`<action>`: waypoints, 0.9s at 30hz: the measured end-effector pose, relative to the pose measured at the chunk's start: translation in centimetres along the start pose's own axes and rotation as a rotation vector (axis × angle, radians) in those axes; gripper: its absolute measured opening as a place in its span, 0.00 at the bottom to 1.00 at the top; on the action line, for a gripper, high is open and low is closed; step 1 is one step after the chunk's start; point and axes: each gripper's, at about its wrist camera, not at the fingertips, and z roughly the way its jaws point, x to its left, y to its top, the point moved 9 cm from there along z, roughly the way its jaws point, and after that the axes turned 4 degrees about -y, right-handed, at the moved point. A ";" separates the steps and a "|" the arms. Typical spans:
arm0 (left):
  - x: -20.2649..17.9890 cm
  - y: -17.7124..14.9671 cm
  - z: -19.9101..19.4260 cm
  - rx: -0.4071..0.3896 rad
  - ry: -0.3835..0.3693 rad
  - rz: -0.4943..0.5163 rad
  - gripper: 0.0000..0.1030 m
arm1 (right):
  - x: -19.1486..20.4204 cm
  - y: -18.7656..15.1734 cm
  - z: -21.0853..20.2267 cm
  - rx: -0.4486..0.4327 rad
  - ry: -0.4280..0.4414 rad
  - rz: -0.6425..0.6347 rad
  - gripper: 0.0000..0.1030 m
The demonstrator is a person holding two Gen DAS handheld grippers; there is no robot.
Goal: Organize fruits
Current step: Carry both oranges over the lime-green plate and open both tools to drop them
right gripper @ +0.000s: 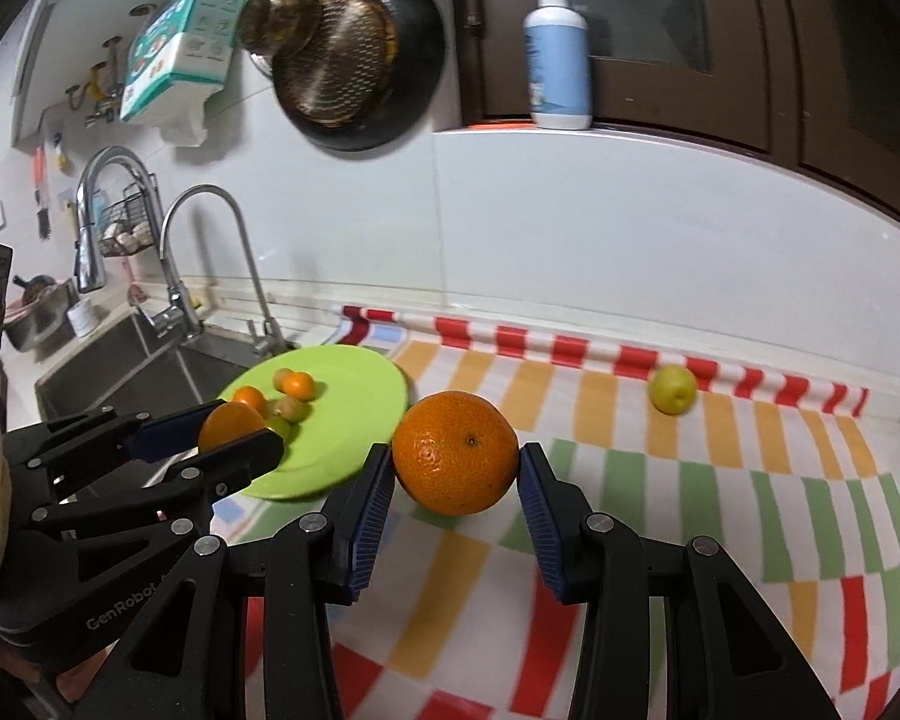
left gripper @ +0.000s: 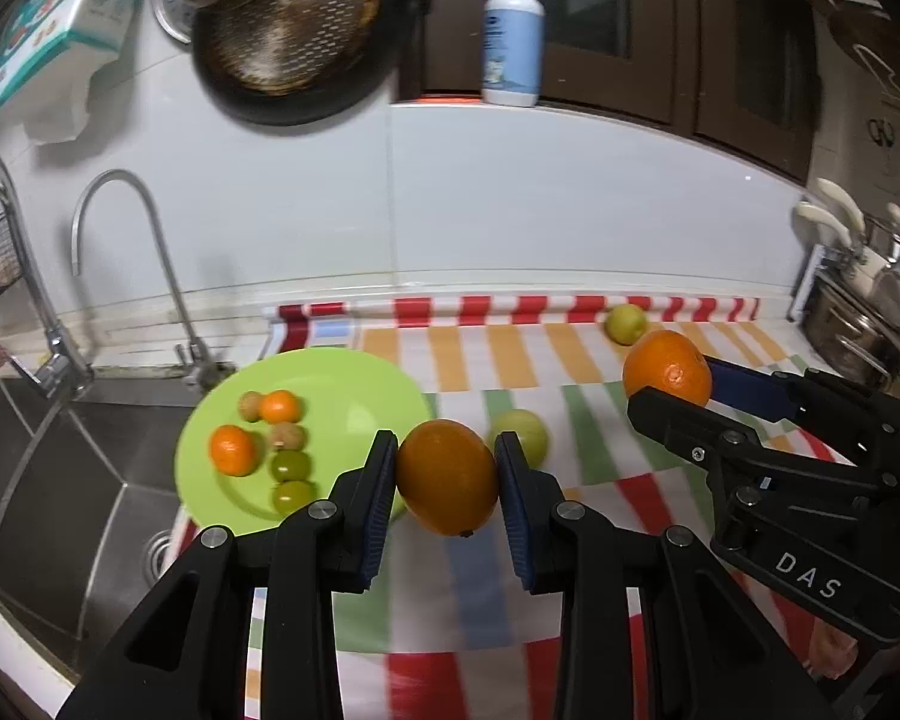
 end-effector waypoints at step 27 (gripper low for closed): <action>12.7 -3.1 4.4 0.076 0.161 -0.091 0.32 | 10.5 0.6 11.0 0.110 0.177 -0.133 0.42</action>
